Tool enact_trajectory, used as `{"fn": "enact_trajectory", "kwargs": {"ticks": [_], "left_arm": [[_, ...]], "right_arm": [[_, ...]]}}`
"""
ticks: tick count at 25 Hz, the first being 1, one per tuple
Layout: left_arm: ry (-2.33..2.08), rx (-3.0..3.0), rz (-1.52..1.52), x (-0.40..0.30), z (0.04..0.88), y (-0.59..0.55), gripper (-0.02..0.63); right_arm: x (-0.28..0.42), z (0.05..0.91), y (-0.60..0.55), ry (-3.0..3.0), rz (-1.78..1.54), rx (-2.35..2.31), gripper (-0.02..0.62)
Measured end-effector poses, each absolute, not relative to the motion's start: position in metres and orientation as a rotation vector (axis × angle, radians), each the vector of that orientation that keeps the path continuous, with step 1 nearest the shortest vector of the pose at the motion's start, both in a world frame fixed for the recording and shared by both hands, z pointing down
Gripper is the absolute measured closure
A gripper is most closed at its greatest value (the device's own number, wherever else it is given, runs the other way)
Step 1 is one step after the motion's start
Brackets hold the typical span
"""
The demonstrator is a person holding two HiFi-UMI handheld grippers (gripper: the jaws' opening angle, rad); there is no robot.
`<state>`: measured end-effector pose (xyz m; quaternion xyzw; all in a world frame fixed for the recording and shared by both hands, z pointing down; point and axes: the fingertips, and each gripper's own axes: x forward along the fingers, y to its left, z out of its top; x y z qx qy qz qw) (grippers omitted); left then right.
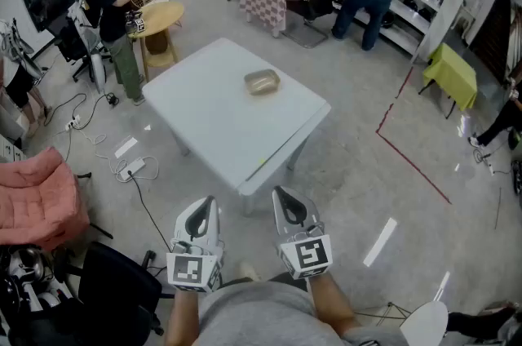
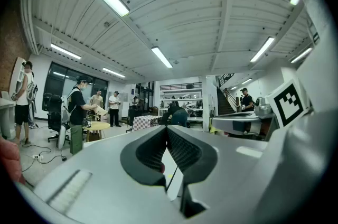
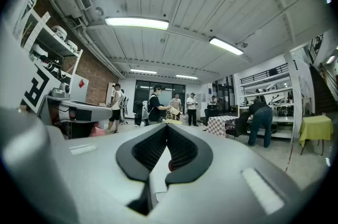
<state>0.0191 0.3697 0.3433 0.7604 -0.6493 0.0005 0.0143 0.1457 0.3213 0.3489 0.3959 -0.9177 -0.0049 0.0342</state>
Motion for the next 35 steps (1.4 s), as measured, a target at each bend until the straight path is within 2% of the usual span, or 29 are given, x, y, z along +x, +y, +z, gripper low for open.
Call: {"fn": "enact_trajectory", "kwargs": {"ticks": [11, 19, 28, 35], "left_arm": [[-2.048, 2.331, -0.001, 0.000, 0.345, 0.373, 0.594], [-2.134, 2.254, 0.038, -0.030, 0.345, 0.364, 0.594], [-2.182, 2.200, 0.069, -0.104, 0.355, 0.302, 0.594], [-2.140, 2.228, 0.085, -0.135, 0.360, 0.222, 0.594]], "right_arm": [[0.125, 0.347, 0.325, -2.842, -0.037, 1.175, 0.592], [0.079, 0.351, 0.305, -2.896, -0.026, 1.028, 0.592], [-0.003, 0.363, 0.237, -2.936, -0.005, 0.943, 0.592], [-0.036, 0.371, 0.162, -2.912, 0.006, 0.954, 0.592]]}}
